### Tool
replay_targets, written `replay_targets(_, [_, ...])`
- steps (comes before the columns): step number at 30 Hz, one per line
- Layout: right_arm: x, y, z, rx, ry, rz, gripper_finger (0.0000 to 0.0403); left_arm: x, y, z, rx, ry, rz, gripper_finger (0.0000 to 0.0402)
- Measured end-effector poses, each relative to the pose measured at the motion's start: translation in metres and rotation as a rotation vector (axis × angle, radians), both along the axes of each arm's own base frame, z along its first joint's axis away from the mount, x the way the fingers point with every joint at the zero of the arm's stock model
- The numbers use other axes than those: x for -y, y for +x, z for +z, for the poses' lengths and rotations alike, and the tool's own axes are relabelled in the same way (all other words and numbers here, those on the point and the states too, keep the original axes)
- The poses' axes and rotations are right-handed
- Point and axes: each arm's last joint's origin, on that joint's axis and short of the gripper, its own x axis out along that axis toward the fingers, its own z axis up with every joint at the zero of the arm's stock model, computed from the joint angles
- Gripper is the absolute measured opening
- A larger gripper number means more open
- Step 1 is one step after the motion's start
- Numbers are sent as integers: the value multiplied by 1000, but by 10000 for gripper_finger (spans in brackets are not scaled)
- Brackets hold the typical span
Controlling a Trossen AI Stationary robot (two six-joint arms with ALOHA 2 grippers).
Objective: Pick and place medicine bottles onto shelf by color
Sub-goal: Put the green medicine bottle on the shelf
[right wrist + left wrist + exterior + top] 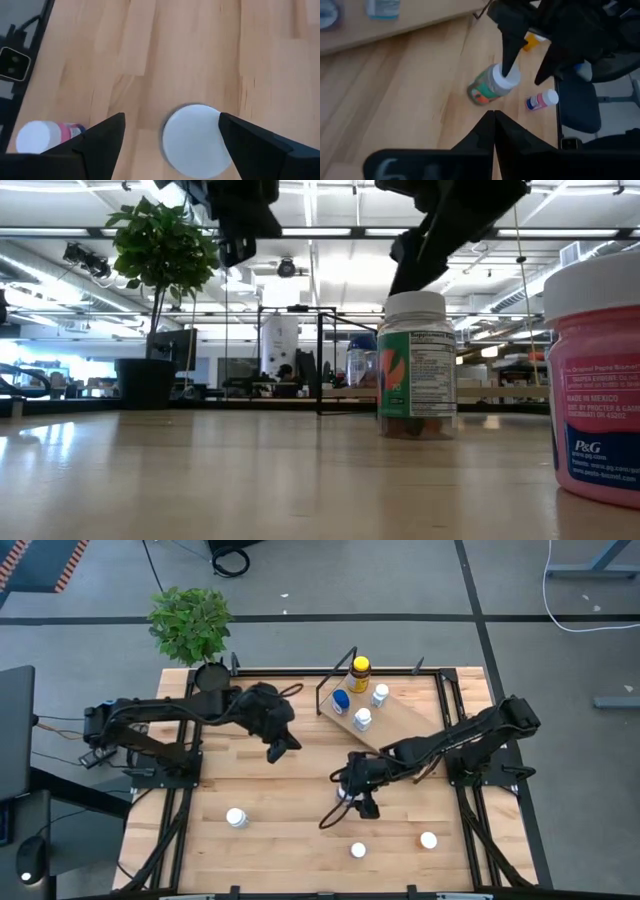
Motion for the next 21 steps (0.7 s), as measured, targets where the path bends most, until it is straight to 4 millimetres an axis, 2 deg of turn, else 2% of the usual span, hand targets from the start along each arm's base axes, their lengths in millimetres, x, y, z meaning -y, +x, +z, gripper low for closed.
replay_targets(9, [3, 0, -3, 0, -104, -77, 330, 4, -5, 5, 9, -10, 12, 21])
replay_targets(15, [8, 0, 2, 10, -50, -150, 330, 12, -4, 5, 5, -7, -19, 14])
replay_targets(21, [8, -2, 5, 18, -33, -171, 330, 13, -4, 5, 5, 1, -31, 24])
